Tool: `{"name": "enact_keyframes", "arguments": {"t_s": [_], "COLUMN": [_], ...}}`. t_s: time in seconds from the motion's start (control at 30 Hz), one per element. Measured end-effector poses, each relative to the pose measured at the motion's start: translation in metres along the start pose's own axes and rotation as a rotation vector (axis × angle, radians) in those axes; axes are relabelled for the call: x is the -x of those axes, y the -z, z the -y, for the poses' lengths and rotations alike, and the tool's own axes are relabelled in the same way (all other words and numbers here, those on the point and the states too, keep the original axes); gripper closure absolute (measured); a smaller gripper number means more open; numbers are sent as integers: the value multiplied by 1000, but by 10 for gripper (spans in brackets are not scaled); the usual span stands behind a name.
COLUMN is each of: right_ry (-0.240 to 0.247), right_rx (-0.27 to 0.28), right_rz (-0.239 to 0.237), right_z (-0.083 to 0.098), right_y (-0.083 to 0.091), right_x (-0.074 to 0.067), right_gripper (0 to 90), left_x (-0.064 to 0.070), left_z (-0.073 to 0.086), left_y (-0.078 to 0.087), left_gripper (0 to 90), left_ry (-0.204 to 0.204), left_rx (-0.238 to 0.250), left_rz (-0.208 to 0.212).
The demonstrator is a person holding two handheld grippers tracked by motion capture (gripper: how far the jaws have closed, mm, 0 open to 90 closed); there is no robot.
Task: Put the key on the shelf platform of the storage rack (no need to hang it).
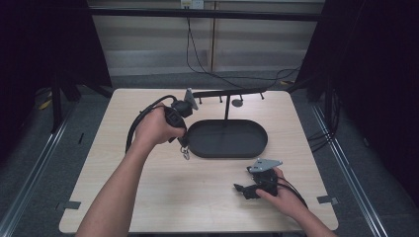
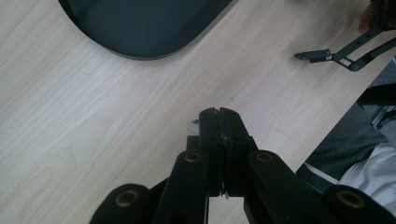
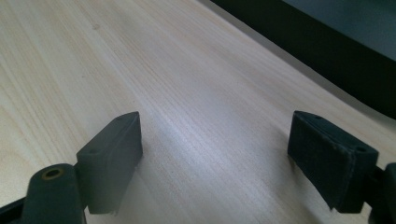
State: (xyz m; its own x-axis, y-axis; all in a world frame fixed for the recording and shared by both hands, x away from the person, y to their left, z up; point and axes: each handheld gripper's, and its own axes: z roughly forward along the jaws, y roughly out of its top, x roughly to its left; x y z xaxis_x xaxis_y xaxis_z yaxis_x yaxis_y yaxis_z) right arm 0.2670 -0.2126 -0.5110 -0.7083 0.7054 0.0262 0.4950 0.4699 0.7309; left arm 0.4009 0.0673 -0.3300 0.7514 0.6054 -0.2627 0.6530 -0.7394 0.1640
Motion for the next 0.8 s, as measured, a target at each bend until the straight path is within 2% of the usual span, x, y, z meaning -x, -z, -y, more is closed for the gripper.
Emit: {"name": "enact_keyframes", "arguments": {"t_s": [0.23, 0.47, 0.7, 0.8], "right_ry": [0, 0, 2, 0], "right_rx": [-2, -2, -1, -2], "right_rz": [-1, 0, 1, 0], "right_z": [0, 0, 0, 0], "right_y": [0, 0, 0, 0], "right_x": [0, 0, 0, 0], "right_gripper": [173, 173, 173, 173], "left_x": [-1, -1, 1, 4], "left_z": [-13, -24, -33, -40], "left_y": [-1, -3, -4, -7], "left_gripper": [891, 891, 891, 891], "left_ry": [4, 9, 2, -5], "left_rx": [10, 8, 22, 13], "left_rz": [19, 10, 9, 2]}}
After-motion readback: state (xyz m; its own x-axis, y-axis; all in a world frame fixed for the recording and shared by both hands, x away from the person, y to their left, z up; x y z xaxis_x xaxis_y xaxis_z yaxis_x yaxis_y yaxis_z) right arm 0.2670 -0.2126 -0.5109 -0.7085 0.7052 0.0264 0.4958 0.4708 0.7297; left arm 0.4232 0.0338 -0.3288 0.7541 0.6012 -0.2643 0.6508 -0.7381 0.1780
